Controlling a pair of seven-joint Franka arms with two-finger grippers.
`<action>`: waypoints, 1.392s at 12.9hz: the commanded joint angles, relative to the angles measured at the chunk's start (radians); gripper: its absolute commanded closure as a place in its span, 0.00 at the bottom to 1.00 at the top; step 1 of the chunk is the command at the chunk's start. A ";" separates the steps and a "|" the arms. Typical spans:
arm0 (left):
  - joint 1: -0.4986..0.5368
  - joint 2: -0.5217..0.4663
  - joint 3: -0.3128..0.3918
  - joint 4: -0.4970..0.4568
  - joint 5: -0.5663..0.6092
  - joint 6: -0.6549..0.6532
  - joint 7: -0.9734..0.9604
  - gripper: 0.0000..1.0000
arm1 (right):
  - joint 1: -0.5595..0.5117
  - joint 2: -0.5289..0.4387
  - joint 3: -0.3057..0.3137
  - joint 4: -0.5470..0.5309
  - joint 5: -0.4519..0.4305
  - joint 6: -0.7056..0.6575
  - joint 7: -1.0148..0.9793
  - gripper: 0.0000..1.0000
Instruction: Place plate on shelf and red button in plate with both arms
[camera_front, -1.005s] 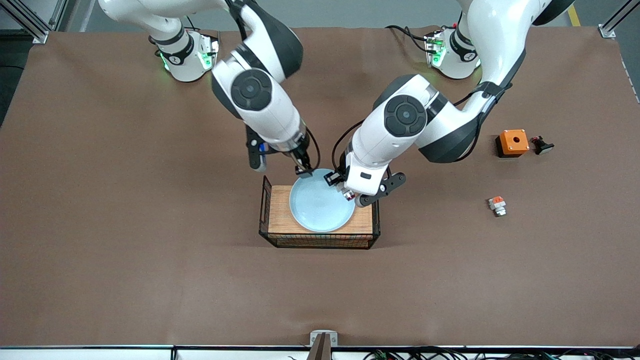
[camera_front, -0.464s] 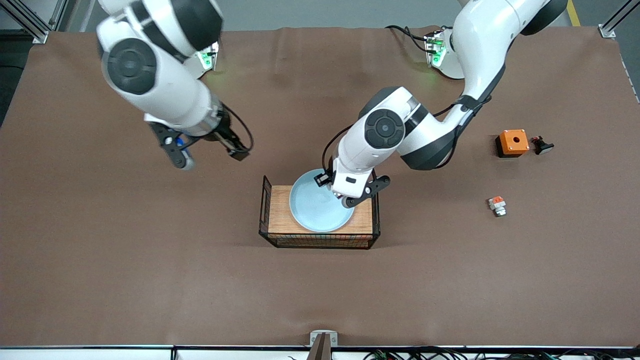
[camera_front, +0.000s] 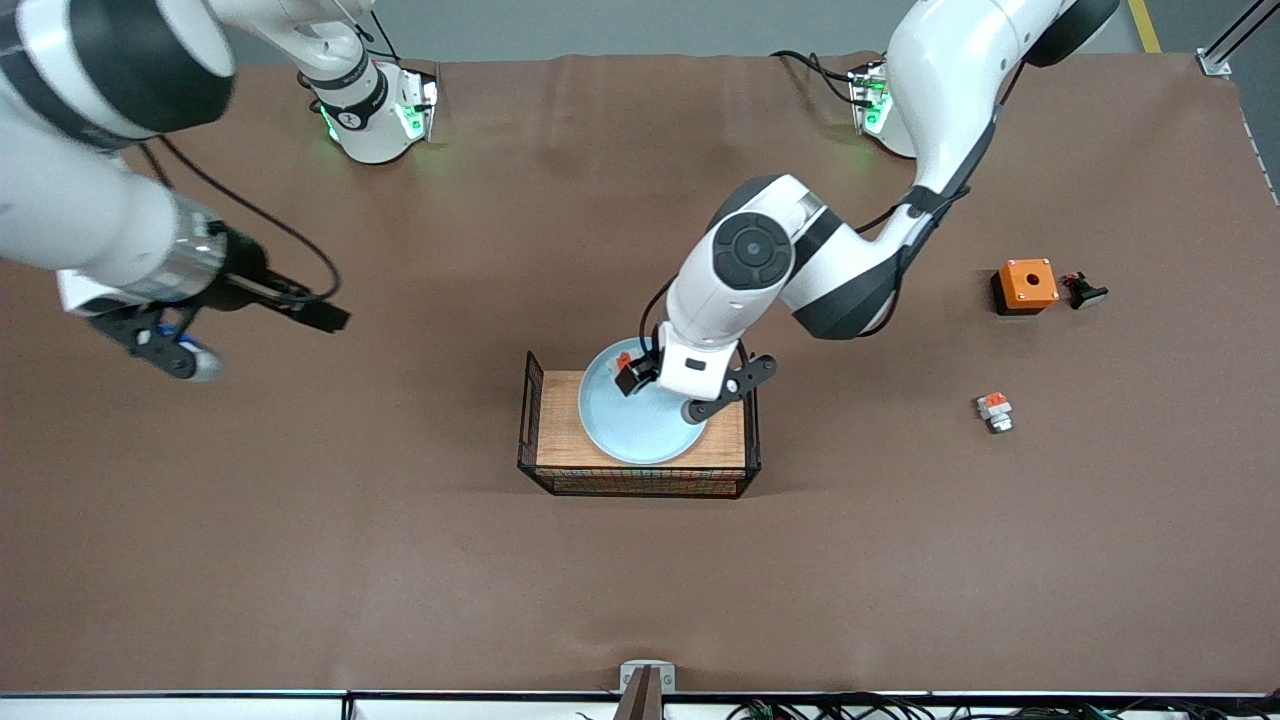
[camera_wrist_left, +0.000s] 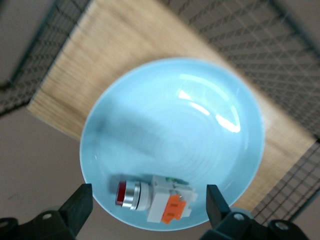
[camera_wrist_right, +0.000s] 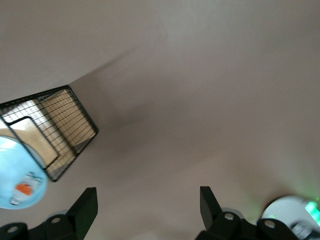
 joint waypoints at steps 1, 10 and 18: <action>0.084 -0.117 0.018 -0.014 0.018 -0.076 -0.010 0.00 | -0.085 -0.069 0.019 -0.046 -0.043 0.004 -0.241 0.08; 0.535 -0.384 0.014 -0.017 0.016 -0.520 0.617 0.00 | -0.162 -0.172 0.027 -0.046 -0.066 -0.016 -0.501 0.01; 0.401 -0.592 0.292 -0.111 -0.013 -0.685 1.055 0.00 | -0.127 -0.202 0.028 -0.041 -0.118 -0.048 -0.400 0.01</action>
